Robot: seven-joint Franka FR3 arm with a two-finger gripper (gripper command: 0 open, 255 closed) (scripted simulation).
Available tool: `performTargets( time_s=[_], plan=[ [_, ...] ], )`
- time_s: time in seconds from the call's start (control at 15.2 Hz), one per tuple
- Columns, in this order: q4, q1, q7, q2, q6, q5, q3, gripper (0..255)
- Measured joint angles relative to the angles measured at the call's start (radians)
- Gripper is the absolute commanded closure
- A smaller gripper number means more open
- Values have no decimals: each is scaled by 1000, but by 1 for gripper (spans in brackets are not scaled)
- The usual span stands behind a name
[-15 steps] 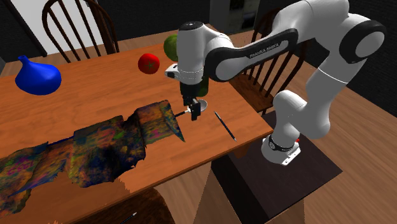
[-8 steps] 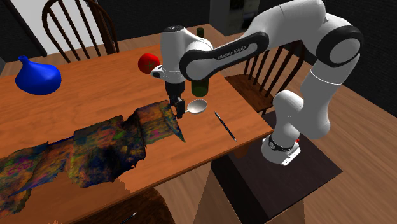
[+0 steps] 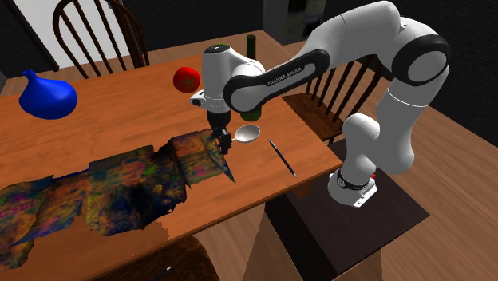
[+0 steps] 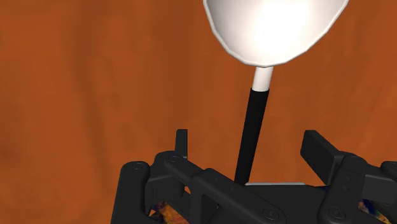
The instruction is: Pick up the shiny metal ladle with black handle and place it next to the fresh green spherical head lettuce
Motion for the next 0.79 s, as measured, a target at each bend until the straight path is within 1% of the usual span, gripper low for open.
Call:
performTargets(
  time_s=[0.26, 0.33, 0.79],
  plan=[
    [-2, 1, -1, 0, 3, 0, -1, 0],
    [-2, 1, -2, 0, 3, 0, -1, 255],
    [-4, 2, 0, -3, 3, -1, 1, 255]
  ],
)
